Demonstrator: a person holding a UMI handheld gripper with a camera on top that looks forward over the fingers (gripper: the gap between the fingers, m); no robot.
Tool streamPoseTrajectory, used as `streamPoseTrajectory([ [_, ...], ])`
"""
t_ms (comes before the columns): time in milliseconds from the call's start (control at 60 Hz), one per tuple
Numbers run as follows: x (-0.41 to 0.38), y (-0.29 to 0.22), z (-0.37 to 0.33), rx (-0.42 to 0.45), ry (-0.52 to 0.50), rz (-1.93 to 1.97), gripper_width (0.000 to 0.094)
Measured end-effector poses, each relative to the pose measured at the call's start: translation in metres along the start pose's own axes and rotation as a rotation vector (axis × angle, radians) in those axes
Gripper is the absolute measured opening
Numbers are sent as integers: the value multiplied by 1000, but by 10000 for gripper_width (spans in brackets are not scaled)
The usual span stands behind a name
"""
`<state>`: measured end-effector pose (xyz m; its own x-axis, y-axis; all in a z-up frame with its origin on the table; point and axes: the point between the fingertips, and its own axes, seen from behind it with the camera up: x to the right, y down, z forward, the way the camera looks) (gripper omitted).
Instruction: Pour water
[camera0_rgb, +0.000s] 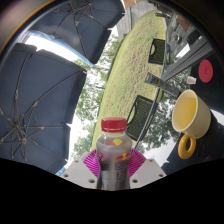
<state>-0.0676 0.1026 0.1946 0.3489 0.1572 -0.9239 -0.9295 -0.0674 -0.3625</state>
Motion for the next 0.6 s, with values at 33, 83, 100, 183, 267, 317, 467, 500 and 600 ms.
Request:
streamPoseTrajectory([
  [33, 7, -6, 0, 1, -4, 80, 316],
  [83, 16, -31, -13, 1, -11, 187, 319],
  [100, 19, -28, -8, 11, -9, 216, 320],
  [183, 34, -35, -6, 21, -4, 377, 318],
  [267, 50, -55, -5, 44, -17, 550, 349],
  [317, 57, -58, -3, 55, -19, 649, 351],
  [467, 69, -54, -5, 39, 27, 724, 352],
  [500, 67, -50, -6, 27, 34, 726, 351],
  [600, 41, -50, -13, -25, 6, 574, 351],
])
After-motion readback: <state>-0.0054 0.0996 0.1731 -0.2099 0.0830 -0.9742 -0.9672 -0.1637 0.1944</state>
